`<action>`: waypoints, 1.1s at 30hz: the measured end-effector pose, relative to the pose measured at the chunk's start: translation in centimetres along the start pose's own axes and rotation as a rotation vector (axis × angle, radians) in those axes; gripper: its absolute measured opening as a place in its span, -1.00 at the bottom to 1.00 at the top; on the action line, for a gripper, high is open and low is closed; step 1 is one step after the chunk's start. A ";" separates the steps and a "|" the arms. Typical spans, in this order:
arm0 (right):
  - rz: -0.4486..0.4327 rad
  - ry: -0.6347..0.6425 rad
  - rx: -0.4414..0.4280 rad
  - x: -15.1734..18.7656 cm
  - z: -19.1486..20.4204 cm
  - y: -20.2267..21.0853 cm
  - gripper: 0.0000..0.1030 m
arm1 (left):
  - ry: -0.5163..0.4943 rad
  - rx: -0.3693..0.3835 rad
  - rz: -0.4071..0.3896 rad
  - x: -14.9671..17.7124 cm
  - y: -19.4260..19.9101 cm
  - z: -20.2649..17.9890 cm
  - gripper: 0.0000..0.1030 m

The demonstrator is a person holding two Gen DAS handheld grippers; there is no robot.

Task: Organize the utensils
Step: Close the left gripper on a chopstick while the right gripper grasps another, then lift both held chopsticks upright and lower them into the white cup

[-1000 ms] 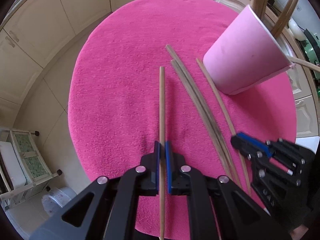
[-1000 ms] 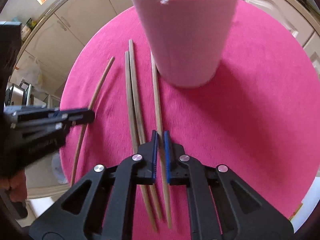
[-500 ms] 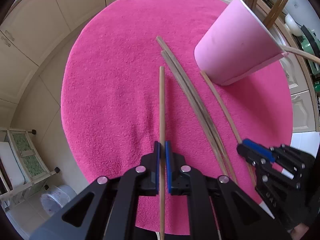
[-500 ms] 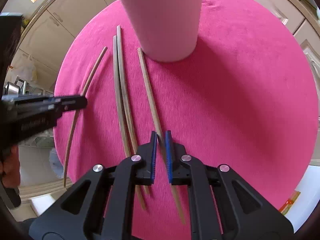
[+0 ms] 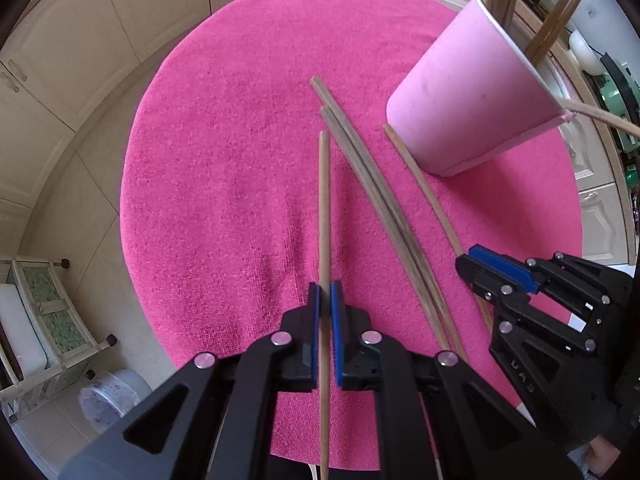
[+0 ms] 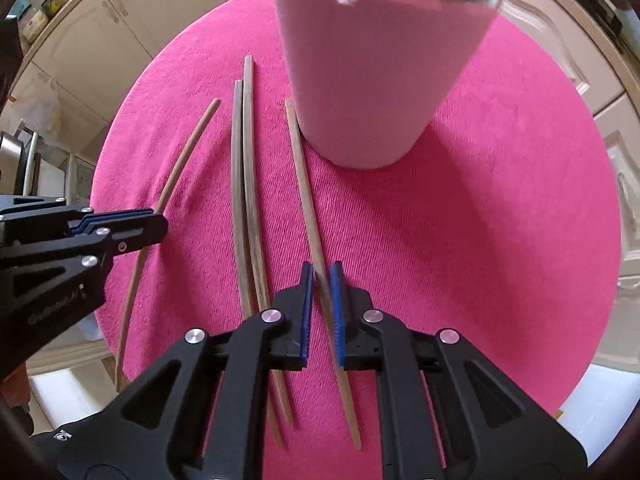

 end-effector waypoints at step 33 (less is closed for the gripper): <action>-0.031 -0.185 -0.193 7.7 -9.9 1.9 -0.89 | -0.060 0.052 -0.103 0.8 3.0 0.0 -0.89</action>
Point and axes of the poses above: each gripper's, at about its wrist camera, not at the fingertips, and y roughly against the way its jaws point, z to its left, x to its underside, the point moved 1 cm from there along -y, roughly the way its jaws point, and after that the axes turned 15 degrees about z, right-handed, at the moved point
